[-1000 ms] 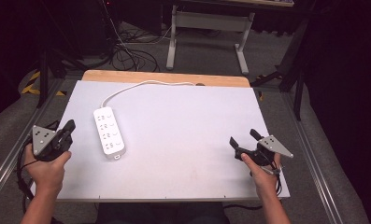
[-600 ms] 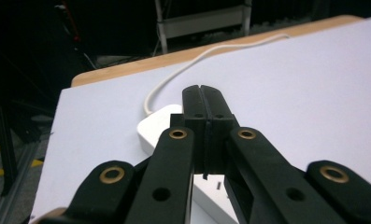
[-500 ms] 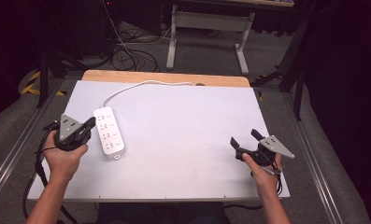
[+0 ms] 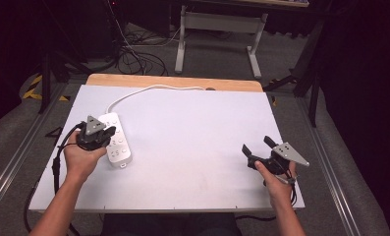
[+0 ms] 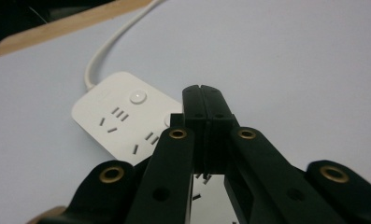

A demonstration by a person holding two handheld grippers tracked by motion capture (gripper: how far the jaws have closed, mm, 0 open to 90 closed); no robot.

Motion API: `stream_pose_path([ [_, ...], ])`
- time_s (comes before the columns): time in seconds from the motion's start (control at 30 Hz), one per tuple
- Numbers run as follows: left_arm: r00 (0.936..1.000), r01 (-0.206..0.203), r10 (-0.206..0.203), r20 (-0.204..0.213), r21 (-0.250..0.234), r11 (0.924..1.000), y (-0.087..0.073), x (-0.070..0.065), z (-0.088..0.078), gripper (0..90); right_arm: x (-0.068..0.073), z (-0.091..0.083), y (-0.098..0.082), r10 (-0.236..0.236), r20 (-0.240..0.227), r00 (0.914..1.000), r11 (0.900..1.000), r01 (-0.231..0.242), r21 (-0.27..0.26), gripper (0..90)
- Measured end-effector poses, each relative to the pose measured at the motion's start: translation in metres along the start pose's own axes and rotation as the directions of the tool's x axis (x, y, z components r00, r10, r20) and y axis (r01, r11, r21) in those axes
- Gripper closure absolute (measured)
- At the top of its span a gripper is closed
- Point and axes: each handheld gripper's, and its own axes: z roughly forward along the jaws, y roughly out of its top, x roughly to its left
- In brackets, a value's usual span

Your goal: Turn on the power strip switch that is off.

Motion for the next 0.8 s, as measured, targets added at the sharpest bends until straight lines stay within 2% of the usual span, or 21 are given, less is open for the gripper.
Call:
stream_pose_path([
  [0.07,0.9996,0.013,-0.014,0.023,0.049,0.9987,0.001,0.0,0.008,90.0,0.0,0.0,0.0,-0.007,-0.001,1.0,1.0,0.007,0.003,6.6],
  [0.2,0.9983,0.018,-0.024,0.053,0.109,0.9938,0.002,0.0,0.018,90.0,0.0,0.0,0.0,-0.006,0.0,1.0,1.0,0.006,0.003,6.7],
  [0.4,0.9983,0.017,-0.025,0.052,0.145,0.9893,0.003,0.0,0.026,90.0,0.001,0.0,0.0,-0.006,-0.003,1.0,1.0,0.006,0.002,6.7],
  [0.43,0.9976,0.027,-0.036,0.059,0.152,0.988,0.002,-0.001,0.028,90.0,0.001,0.0,0.0,-0.006,-0.003,1.0,1.0,0.006,0.003,6.7],
  [0.5,0.9971,0.027,-0.04,0.065,0.189,0.9816,0.001,-0.001,0.033,90.0,0.001,0.0,0.0,-0.007,-0.002,1.0,1.0,0.007,0.002,6.7],
  [0.73,0.996,0.036,-0.051,0.073,0.19,0.9812,-0.001,-0.001,0.034,89.7,0.001,0.0,0.0,-0.005,-0.002,1.0,1.0,0.005,0.002,6.8],
  [0.8,0.9965,0.045,-0.058,0.06,0.186,0.9815,-0.002,-0.001,0.034,89.9,0.001,0.0,0.0,-0.005,-0.001,1.0,1.0,0.005,0.001,6.8],
])
